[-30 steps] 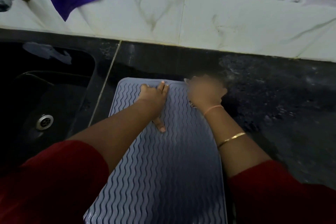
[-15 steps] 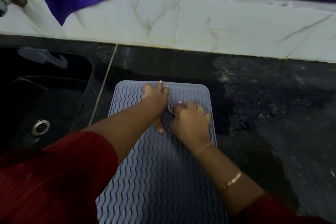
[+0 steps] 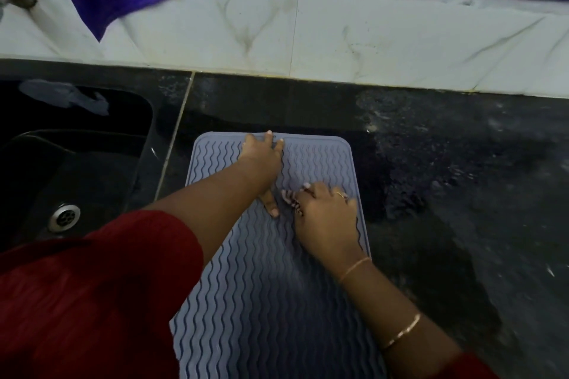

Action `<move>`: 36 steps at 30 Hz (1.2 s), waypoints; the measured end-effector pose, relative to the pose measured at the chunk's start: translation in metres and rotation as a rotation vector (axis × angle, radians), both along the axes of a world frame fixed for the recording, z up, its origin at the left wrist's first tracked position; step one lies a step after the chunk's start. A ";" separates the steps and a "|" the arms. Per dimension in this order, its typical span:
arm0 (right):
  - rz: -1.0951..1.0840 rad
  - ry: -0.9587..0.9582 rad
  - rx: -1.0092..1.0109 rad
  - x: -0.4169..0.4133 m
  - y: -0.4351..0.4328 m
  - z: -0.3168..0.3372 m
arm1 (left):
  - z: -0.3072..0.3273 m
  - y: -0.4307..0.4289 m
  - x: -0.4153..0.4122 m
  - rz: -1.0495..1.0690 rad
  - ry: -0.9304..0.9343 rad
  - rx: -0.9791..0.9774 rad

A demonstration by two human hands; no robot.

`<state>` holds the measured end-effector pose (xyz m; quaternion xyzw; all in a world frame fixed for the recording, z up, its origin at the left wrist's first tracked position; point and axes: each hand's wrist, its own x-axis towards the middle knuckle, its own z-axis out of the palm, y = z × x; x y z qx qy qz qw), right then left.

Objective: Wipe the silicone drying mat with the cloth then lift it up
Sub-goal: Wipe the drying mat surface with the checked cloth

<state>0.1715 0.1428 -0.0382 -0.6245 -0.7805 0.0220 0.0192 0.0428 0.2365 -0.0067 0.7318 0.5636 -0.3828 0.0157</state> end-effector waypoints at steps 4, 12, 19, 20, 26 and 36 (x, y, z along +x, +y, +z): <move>-0.086 0.074 -0.002 -0.008 0.036 0.003 | -0.003 0.000 -0.001 -0.036 -0.002 0.012; -0.047 0.033 -0.021 -0.016 0.105 0.010 | -0.013 0.008 -0.001 -0.003 0.004 0.004; 0.036 0.091 0.054 0.009 -0.032 0.006 | -0.016 0.008 -0.004 -0.033 0.029 0.023; 0.022 0.120 0.028 0.011 -0.034 0.007 | -0.015 0.006 -0.003 -0.033 0.034 0.030; -0.076 0.154 -0.048 -0.002 0.073 0.021 | -0.008 0.003 -0.001 -0.034 0.018 0.023; 0.084 0.098 0.083 0.013 -0.046 0.006 | 0.006 -0.008 -0.002 -0.059 0.038 0.040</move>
